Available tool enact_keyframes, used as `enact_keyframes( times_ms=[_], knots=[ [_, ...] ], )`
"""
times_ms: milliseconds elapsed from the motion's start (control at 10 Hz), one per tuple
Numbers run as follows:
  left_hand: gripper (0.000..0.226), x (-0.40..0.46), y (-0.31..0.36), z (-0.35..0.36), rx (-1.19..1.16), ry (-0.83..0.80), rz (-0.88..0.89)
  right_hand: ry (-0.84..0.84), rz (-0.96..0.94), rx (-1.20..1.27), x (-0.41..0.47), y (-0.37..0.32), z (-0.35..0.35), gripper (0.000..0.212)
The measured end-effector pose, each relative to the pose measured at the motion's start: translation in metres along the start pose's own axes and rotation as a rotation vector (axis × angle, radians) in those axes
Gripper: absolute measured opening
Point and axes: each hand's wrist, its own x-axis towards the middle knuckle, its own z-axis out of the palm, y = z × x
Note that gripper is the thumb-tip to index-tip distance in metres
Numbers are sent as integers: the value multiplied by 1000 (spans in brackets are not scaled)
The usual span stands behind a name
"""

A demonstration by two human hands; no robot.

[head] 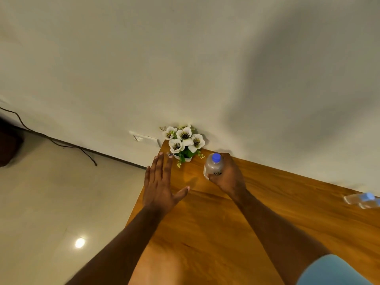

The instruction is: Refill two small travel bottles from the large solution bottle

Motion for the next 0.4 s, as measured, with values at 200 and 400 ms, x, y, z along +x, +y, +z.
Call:
enact_keyframes(
  times_ms=[200,400],
  knots=[
    [113,1,1,3,18,-5,3,3,4,10,-3,0,3,80],
    [113,-2,8,-9,-6,24,26,-21,0,17,-9,-3,-3,94]
  ],
)
